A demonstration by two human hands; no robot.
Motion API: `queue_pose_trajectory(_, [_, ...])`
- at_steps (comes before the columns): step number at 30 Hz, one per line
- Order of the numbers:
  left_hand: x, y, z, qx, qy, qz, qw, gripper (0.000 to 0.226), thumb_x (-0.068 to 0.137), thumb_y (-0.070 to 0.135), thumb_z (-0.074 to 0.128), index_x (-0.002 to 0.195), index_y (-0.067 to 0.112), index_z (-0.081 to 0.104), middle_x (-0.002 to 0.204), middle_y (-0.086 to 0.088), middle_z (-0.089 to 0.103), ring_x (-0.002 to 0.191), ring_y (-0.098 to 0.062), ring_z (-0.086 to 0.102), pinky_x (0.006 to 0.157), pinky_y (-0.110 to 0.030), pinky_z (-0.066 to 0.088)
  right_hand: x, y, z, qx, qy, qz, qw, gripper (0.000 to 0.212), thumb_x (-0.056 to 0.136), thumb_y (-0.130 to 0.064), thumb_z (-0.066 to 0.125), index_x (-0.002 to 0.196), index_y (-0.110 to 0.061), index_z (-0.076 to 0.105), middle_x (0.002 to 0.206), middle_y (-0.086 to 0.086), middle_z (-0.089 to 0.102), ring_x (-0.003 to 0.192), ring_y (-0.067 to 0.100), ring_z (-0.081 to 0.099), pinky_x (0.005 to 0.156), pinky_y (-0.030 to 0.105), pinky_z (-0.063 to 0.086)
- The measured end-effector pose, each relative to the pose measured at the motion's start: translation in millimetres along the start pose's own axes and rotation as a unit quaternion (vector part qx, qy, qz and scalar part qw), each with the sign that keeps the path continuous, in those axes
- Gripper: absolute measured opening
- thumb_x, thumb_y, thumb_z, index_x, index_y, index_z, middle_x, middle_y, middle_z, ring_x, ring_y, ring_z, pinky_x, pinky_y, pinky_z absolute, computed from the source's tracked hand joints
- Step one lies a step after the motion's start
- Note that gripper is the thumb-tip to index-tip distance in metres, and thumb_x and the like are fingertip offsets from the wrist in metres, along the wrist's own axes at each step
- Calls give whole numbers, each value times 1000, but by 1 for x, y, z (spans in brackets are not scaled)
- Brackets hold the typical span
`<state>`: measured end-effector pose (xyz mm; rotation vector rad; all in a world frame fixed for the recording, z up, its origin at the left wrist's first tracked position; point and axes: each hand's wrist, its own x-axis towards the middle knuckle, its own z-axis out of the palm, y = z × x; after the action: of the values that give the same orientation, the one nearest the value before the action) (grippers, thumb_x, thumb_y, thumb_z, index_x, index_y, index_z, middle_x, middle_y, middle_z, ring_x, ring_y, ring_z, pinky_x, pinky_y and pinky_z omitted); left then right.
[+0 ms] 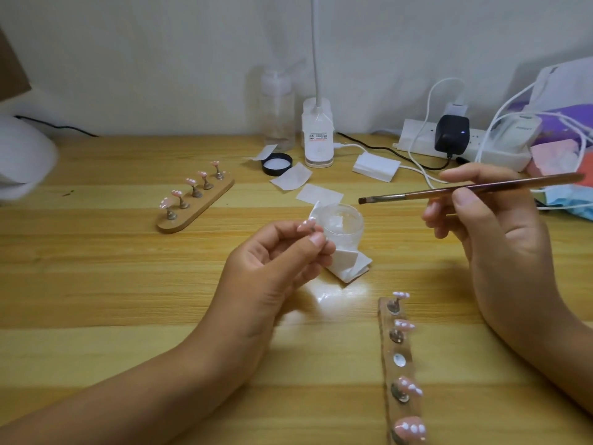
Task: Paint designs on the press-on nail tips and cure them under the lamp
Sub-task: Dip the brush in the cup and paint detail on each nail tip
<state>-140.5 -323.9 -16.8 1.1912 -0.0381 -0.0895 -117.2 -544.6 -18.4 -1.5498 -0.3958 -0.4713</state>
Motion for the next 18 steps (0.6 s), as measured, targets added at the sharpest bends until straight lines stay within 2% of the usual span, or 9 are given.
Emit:
queue_pose_trajectory(2, [0, 0, 0, 4, 0, 5, 1000, 11, 75, 22, 78, 82, 31, 77, 79, 4, 72, 72, -5, 67, 62, -13, 51, -1, -1, 1, -9, -11, -8, 1000, 17, 98, -14, 45, 108, -20, 57, 84, -3, 65, 83, 19, 60, 73, 31, 48])
queue_pose_trajectory(6, [2, 0, 1, -13, 33, 9, 999, 8, 77, 33, 73, 82, 40, 72, 84, 12, 65, 64, -6, 57, 54, -15, 47, -2, -1, 2, -14, -25, -4, 1000, 19, 99, -13, 42, 108, -16, 58, 84, -1, 65, 83, 21, 61, 73, 31, 48])
queue_pose_trajectory(8, [4, 0, 3, -23, 48, -13, 999, 9, 83, 35, 64, 81, 42, 68, 94, 10, 69, 64, -9, 64, 51, -17, 49, -3, -1, 4, -15, -34, -4, 999, 24, 99, -10, 38, 108, -15, 60, 84, 0, 65, 84, 22, 61, 73, 30, 48])
queue_pose_trajectory(10, [6, 0, 3, -22, 40, -36, 998, 11, 93, 34, 54, 89, 41, 61, 110, 5, 68, 71, -18, 72, 52, -20, 52, -4, -1, 5, -29, -48, -7, 998, 25, 99, -10, 37, 108, -13, 60, 85, 4, 65, 84, 22, 61, 72, 30, 48])
queue_pose_trajectory(14, [7, 2, 3, -42, -17, -66, 997, 7, 99, 34, 45, 105, 34, 49, 127, 0, 61, 86, -37, 73, 61, -29, 59, -8, -1, 7, -49, -73, -1, 996, 23, 98, -12, 43, 109, -12, 63, 88, 6, 66, 85, 15, 63, 75, 24, 48])
queue_pose_trajectory(18, [7, 4, 1, -48, -56, -86, 994, 14, 92, 37, 49, 104, 31, 47, 138, -2, 53, 93, -39, 72, 75, -40, 61, -9, -1, 8, -74, -106, 6, 992, 21, 98, -13, 48, 110, -14, 65, 95, -1, 70, 91, 11, 66, 82, 15, 46])
